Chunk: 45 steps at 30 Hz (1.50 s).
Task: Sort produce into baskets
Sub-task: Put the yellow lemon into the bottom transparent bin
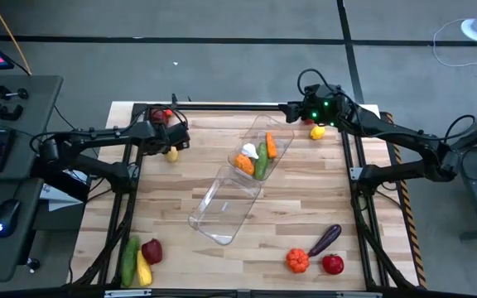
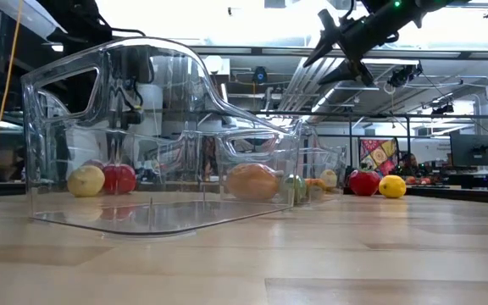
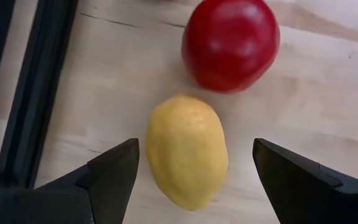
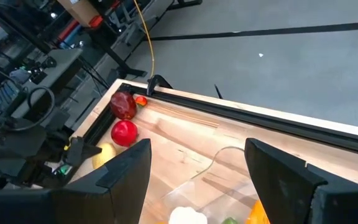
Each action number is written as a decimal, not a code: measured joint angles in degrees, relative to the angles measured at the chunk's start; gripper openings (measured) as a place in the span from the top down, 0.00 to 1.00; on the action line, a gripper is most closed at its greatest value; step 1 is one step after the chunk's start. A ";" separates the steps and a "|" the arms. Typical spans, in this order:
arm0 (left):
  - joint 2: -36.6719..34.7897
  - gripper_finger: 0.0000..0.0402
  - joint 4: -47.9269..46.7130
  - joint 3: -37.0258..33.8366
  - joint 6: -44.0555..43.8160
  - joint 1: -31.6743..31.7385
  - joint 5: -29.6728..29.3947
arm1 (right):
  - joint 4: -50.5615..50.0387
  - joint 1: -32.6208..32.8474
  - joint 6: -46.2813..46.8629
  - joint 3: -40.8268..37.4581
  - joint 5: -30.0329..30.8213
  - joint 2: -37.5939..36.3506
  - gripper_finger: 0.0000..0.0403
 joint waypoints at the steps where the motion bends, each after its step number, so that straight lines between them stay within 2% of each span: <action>1: 0.09 0.25 0.01 0.00 -0.38 0.00 -0.24 | -0.24 0.00 0.00 0.00 0.00 0.00 0.37; 15: 8.86 0.25 2.12 0.00 -1.65 0.00 -1.23 | -1.47 -0.02 -1.53 0.00 0.00 0.00 0.37; 26: 15.59 0.25 5.15 0.02 -2.40 -0.13 2.29 | -1.67 0.06 -1.53 0.00 0.02 0.00 0.37; 31: 15.76 0.35 5.91 0.03 0.65 -0.15 4.21 | -2.33 0.09 -3.51 0.00 0.01 0.00 0.37; 35: 12.59 0.48 6.21 0.53 5.16 -0.49 7.14 | -2.64 0.09 -4.61 0.00 -0.75 0.00 0.37; 41: -0.96 0.48 6.20 5.73 16.90 -3.93 4.83 | -2.59 0.11 -3.04 0.00 -6.55 0.00 0.37; 45: -10.31 0.42 10.41 10.02 23.42 -9.08 2.23 | -2.04 0.47 1.43 0.00 -10.82 -0.15 0.37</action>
